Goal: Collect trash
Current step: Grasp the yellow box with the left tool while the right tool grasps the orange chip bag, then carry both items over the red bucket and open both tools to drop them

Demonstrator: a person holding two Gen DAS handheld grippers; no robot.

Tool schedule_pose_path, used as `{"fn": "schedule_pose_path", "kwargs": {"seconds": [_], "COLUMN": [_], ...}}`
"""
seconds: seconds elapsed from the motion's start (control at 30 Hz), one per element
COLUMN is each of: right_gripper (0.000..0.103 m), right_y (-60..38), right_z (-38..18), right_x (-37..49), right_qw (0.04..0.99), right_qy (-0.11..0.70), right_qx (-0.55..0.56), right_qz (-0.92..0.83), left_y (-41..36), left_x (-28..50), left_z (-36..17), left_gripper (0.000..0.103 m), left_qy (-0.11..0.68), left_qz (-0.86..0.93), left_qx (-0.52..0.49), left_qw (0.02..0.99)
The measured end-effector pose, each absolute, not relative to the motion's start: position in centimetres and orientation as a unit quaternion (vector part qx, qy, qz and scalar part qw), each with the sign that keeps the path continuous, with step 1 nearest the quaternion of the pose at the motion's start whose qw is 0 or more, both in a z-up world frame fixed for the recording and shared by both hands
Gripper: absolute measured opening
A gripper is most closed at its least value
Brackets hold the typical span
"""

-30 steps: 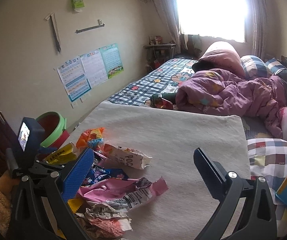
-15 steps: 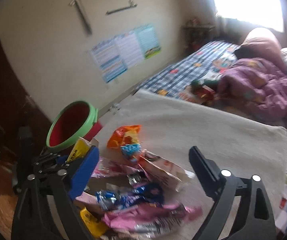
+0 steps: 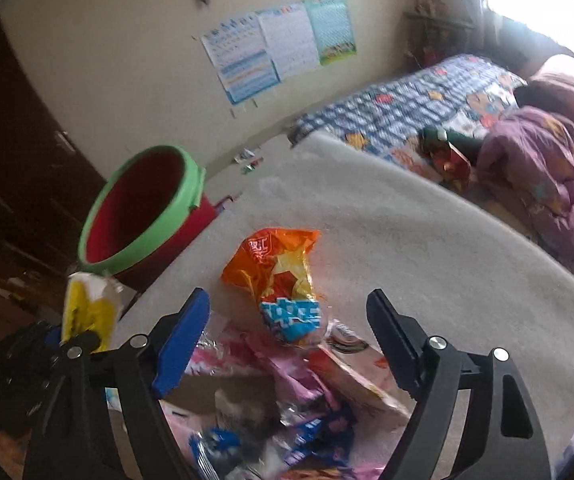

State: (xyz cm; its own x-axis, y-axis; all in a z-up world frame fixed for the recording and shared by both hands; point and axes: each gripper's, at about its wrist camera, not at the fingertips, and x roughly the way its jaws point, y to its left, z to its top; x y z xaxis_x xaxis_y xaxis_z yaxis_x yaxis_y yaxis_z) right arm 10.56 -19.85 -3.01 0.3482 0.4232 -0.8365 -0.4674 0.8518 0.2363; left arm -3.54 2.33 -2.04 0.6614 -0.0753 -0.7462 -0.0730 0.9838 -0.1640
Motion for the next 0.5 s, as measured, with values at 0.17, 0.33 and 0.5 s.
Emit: {"fn": "schedule_pose_path", "kwargs": {"seconds": [0.17,0.33,0.5], "right_gripper": [0.078,0.053,0.054], "right_y": [-17.0,-16.5,-16.0], "right_z": [-4.8,-5.9,-6.7], "right_x": [11.0,12.3,13.1], "right_qw": [0.812,0.799,0.781], "right_qy": [0.526,0.556,0.584], "right_qx": [-0.061,-0.051,-0.069], "right_qz": [0.244,0.226,0.21], "left_y": [4.3,5.8,8.0], "left_x": [-3.4,-2.5,-1.2], "left_z": [-1.9,-0.9,-1.2], "left_gripper": [0.03,0.03,0.03], "left_qy": [0.401,0.386,0.386], "left_qz": [-0.015,-0.034,-0.038], "left_qx": [-0.093,-0.087,-0.099], "left_qw": [0.911,0.918,0.916]}}
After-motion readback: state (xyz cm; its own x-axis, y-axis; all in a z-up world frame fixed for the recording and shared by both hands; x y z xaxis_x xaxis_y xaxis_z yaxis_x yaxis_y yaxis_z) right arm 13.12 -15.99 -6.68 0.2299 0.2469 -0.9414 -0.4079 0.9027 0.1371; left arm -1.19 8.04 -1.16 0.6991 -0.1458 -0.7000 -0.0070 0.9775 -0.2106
